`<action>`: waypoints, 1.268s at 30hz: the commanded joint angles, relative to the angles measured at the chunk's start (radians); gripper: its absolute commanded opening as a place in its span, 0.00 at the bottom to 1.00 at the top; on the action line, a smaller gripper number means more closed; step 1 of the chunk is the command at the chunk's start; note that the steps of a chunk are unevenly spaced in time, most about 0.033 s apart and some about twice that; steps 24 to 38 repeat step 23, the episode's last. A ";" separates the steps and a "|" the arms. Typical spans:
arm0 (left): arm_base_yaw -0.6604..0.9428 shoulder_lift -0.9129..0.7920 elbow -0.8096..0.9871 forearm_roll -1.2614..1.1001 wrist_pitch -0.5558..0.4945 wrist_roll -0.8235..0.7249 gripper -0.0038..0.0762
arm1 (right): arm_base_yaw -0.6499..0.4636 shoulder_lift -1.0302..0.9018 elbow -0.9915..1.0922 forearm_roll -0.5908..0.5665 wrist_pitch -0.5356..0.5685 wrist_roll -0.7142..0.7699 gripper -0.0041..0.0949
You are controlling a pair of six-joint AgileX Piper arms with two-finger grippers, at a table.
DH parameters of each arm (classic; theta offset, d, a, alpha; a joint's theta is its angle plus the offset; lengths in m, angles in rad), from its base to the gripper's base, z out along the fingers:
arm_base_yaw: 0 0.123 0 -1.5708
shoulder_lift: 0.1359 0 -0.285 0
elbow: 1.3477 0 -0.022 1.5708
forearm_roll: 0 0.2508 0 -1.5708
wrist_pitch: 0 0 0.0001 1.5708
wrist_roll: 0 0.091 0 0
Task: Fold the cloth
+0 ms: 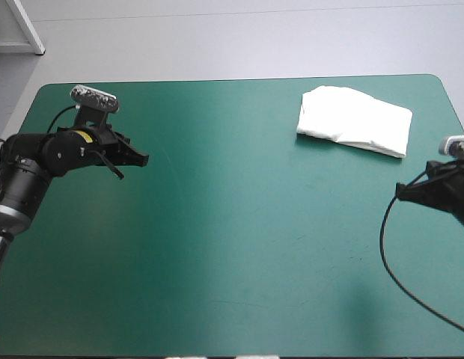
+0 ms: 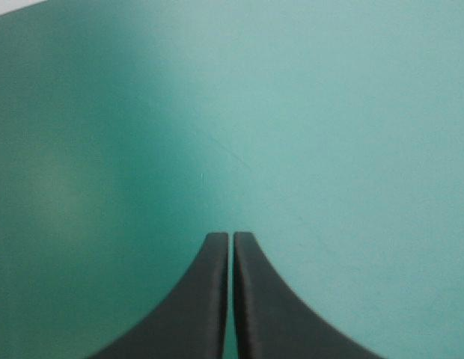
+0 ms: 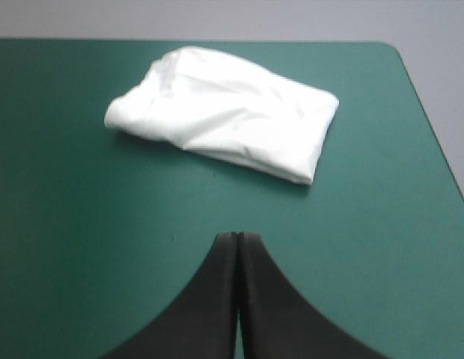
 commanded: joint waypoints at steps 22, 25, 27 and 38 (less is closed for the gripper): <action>-0.001 -0.603 0.773 -0.046 -0.174 0.078 0.07 | -0.001 -0.281 0.603 0.357 -0.224 -0.328 0.03; -0.001 -0.608 0.773 -0.044 -0.174 0.078 0.07 | -0.001 -0.281 0.603 0.357 -0.224 -0.328 0.03; -0.001 -0.608 0.773 -0.044 -0.174 0.078 0.07 | -0.001 -0.281 0.603 0.357 -0.224 -0.328 0.03; -0.001 -0.608 0.773 -0.044 -0.174 0.078 0.07 | -0.001 -0.281 0.603 0.357 -0.224 -0.328 0.03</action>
